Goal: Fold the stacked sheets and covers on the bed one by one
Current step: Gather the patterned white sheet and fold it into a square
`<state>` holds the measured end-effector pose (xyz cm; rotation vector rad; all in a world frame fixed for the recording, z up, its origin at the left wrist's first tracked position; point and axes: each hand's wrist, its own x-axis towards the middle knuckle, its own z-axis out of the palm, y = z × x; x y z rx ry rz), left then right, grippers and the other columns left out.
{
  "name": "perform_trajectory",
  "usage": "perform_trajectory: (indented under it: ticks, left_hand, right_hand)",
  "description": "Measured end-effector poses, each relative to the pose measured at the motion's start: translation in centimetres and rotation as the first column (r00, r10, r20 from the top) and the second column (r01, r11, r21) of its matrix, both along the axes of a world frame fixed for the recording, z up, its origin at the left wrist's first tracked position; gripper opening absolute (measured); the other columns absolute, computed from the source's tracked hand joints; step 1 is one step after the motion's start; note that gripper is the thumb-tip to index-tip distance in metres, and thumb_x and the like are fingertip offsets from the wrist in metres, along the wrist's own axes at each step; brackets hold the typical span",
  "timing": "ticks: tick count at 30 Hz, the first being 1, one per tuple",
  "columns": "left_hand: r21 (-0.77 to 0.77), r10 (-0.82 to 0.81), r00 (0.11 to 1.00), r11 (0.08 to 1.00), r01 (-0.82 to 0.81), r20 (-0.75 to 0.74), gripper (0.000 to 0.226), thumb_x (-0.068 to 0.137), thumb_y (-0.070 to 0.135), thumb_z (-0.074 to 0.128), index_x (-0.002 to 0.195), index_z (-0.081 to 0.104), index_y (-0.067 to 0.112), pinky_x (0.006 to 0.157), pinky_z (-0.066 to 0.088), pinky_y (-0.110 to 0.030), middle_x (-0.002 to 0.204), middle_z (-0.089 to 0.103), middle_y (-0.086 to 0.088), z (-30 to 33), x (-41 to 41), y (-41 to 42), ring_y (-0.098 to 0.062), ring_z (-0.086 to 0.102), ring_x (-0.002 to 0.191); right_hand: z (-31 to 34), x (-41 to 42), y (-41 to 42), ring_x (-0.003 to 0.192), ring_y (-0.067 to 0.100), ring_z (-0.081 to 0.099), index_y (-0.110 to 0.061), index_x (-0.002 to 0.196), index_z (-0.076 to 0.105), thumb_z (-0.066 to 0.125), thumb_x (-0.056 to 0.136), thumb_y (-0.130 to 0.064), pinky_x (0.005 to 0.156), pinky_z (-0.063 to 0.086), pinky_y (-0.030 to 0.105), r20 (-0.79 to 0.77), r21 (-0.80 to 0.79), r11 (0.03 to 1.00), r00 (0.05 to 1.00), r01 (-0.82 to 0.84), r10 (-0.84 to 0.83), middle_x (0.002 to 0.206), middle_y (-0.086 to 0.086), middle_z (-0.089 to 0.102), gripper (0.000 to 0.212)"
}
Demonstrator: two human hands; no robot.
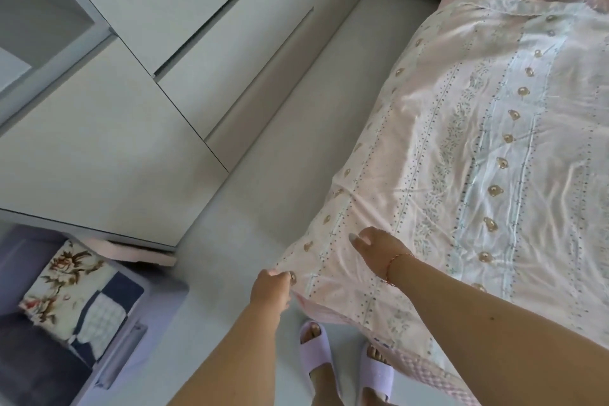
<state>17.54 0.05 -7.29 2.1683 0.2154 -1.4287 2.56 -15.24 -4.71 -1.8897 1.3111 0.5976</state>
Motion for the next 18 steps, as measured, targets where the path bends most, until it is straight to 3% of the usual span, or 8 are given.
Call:
perform_trajectory:
  ticks: [2, 3, 6, 8, 10, 14, 16, 18]
  left_hand:
    - [-0.006, 0.141, 0.989, 0.99, -0.141, -0.054, 0.014, 0.095, 0.01, 0.049, 0.081, 0.052, 0.013, 0.075, 0.044, -0.035, 0.076, 0.049, -0.01, -1.0, -0.1, -0.3, -0.029, 0.05, 0.082]
    - [-0.032, 0.216, 0.971, 0.975, -0.22, -0.099, 0.004, 0.096, 0.013, 0.05, 0.093, 0.053, 0.013, 0.078, 0.045, -0.035, 0.084, 0.053, -0.01, -1.5, -0.2, -0.3, -0.029, 0.052, 0.085]
    - [-0.083, 0.453, 0.857, 0.871, -0.484, -0.248, 0.026, 0.097, 0.018, 0.054, 0.121, 0.051, 0.01, 0.087, 0.051, -0.039, 0.11, 0.063, -0.016, -3.7, 0.2, -0.5, -0.029, 0.062, 0.096]
    - [-0.084, 0.554, 0.785, 0.8, -0.594, -0.277, 0.016, 0.097, 0.016, 0.054, 0.11, 0.055, 0.007, 0.077, 0.052, -0.036, 0.1, 0.065, -0.015, -4.6, 1.1, -1.0, -0.025, 0.064, 0.086]
    - [-0.044, 0.629, 0.725, 0.746, -0.664, -0.281, 0.005, 0.098, 0.013, 0.053, 0.095, 0.054, 0.01, 0.071, 0.05, -0.032, 0.085, 0.063, -0.011, -5.3, 1.9, -1.5, -0.02, 0.061, 0.076]
    - [0.063, 0.658, 0.695, 0.738, -0.672, -0.29, 0.029, 0.098, 0.015, 0.054, 0.07, 0.048, 0.013, 0.058, 0.038, -0.022, 0.05, 0.05, 0.002, -6.7, 3.9, -2.4, -0.008, 0.044, 0.042]
    - [0.12, 0.655, 0.685, 0.745, -0.656, -0.32, 0.03, 0.097, 0.019, 0.056, 0.069, 0.046, 0.012, 0.055, 0.035, -0.022, 0.054, 0.045, 0.001, -7.5, 4.6, -2.4, -0.01, 0.036, 0.045]
    - [0.128, 0.633, 0.682, 0.76, -0.637, -0.366, 0.023, 0.094, 0.02, 0.059, 0.076, 0.052, 0.008, 0.057, 0.042, -0.025, 0.068, 0.054, -0.002, -7.6, 4.5, -2.4, -0.014, 0.048, 0.056]
  right_hand:
    - [-0.4, -0.2, 0.3, 0.128, 0.023, 0.043, -0.021, 0.139, 0.041, 0.027, 0.097, -0.056, 0.107, 0.035, 0.039, -0.026, -0.003, 0.999, 0.999, -0.046, 0.046, 0.141, 0.002, 0.045, 0.057]
    - [-0.6, -0.2, 0.5, 0.135, 0.023, 0.036, -0.021, 0.144, 0.034, 0.027, 0.097, -0.056, 0.109, 0.032, 0.039, -0.041, 0.006, 0.997, 0.996, -0.082, 0.082, 0.149, 0.001, 0.036, 0.059]
    - [-1.2, -0.2, 0.6, 0.126, 0.023, 0.047, -0.02, 0.145, 0.03, 0.027, 0.098, -0.055, 0.104, 0.04, 0.037, -0.061, 0.02, 0.988, 0.986, -0.155, 0.156, 0.15, 0.0, 0.035, 0.059]
    - [-1.6, -0.2, 0.4, 0.105, 0.021, 0.059, -0.02, 0.143, 0.032, 0.027, 0.097, -0.055, 0.095, 0.046, 0.035, -0.073, 0.022, 0.987, 0.985, -0.156, 0.158, 0.143, 0.002, 0.044, 0.058]
    - [-1.8, -0.3, 0.1, 0.1, 0.021, 0.062, -0.02, 0.141, 0.035, 0.028, 0.097, -0.055, 0.091, 0.048, 0.035, -0.07, 0.023, 0.99, 0.988, -0.136, 0.137, 0.134, 0.004, 0.053, 0.056]
    - [-1.7, -0.4, -0.3, 0.1, 0.02, 0.062, -0.021, 0.14, 0.037, 0.028, 0.098, -0.054, 0.083, 0.049, 0.03, -0.061, 0.026, 0.994, 0.992, -0.107, 0.108, 0.135, 0.004, 0.052, 0.054]
    - [-1.8, -0.4, -0.4, 0.105, 0.019, 0.06, -0.022, 0.14, 0.038, 0.028, 0.098, -0.053, 0.081, 0.048, 0.028, -0.057, 0.023, 0.994, 0.993, -0.107, 0.108, 0.137, 0.003, 0.049, 0.054]
    - [-1.9, -0.5, -0.4, 0.113, 0.02, 0.056, -0.022, 0.14, 0.039, 0.029, 0.098, -0.053, 0.087, 0.046, 0.029, -0.053, 0.005, 0.994, 0.993, -0.105, 0.105, 0.138, 0.002, 0.049, 0.053]
